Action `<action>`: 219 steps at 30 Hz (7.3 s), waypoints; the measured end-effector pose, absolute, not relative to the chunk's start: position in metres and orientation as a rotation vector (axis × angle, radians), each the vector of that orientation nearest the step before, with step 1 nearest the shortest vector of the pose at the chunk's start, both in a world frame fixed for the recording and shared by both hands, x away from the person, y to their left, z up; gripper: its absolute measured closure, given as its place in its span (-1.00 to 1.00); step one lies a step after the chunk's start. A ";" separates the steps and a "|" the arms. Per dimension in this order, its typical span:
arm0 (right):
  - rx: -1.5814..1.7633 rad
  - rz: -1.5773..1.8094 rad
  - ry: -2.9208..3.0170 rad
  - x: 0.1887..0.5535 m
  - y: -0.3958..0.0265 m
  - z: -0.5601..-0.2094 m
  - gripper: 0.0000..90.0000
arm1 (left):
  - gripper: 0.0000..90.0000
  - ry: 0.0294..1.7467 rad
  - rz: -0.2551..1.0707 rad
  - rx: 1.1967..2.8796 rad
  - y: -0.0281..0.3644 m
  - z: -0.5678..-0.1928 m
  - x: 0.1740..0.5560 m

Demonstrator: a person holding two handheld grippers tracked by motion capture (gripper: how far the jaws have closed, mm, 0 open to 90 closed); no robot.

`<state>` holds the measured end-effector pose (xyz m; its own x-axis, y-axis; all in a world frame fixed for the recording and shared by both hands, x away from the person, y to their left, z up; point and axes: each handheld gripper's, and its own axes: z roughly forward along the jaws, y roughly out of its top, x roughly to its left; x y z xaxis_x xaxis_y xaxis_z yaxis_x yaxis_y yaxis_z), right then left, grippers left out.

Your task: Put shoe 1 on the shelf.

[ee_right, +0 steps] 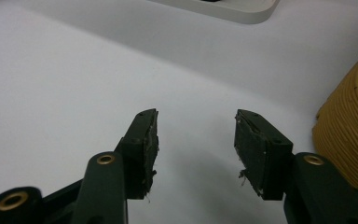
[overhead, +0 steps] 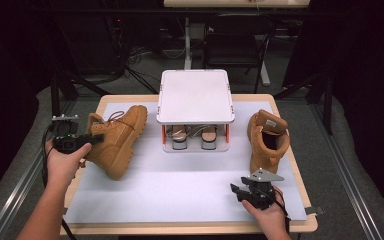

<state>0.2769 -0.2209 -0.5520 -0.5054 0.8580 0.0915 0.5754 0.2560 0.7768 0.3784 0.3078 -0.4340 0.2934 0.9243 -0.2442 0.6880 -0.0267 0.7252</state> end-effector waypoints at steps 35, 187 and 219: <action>1.317 1.117 2.181 0.277 -0.223 -0.551 0.09 | 0.74 1.310 0.286 1.904 0.234 -0.436 0.385; 1.357 1.110 2.102 0.275 -0.222 -0.547 0.16 | 0.27 1.417 0.098 2.407 0.191 -0.383 0.351; 1.368 1.070 2.203 0.273 -0.213 -0.545 -0.08 | 0.08 1.671 0.151 2.377 0.219 -0.403 0.381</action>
